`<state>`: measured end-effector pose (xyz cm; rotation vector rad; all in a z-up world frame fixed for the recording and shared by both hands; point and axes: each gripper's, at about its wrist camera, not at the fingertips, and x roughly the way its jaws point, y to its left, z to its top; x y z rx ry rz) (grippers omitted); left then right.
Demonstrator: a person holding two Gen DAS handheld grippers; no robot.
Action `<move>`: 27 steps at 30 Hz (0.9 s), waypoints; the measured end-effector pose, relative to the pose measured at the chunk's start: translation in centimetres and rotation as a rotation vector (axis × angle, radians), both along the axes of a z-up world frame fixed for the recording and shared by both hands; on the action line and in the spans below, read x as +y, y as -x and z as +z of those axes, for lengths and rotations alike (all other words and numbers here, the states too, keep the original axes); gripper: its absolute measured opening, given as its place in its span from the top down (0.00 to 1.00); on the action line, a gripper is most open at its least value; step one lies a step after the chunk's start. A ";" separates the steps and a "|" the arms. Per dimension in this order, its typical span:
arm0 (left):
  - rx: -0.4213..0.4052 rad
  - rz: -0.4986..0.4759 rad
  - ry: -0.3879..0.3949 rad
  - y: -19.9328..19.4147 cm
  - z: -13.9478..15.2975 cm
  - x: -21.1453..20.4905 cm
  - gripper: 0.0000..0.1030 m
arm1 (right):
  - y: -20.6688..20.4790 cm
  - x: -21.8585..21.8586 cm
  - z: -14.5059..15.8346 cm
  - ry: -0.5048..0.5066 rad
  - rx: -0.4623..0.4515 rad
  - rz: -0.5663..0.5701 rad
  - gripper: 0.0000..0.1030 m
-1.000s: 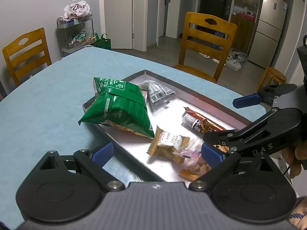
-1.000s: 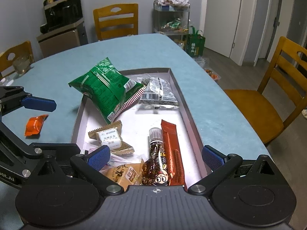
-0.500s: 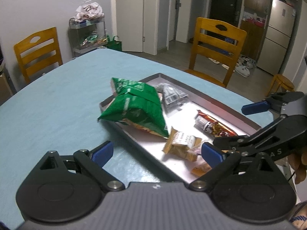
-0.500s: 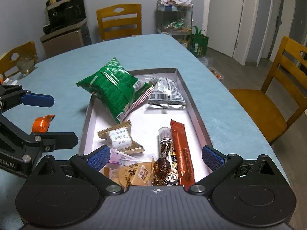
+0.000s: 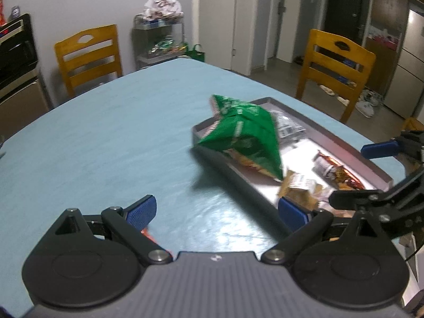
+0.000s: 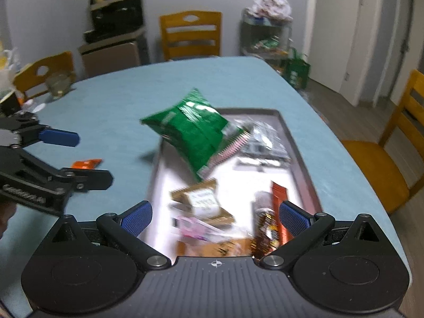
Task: Organize snacks
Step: 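Withdraw both tools toward the orange snack pack and small candy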
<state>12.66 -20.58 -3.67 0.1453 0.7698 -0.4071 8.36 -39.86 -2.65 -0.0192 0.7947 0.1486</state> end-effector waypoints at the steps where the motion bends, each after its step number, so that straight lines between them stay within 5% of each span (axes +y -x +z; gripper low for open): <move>1: 0.001 0.009 -0.002 0.0 0.0 0.3 0.04 | 0.0 0.3 0.1 -0.007 -0.006 0.019 0.00; 27: 0.165 0.276 -0.007 -2.2 -4.6 7.2 0.04 | 2.7 9.8 -0.4 0.040 0.018 0.438 0.01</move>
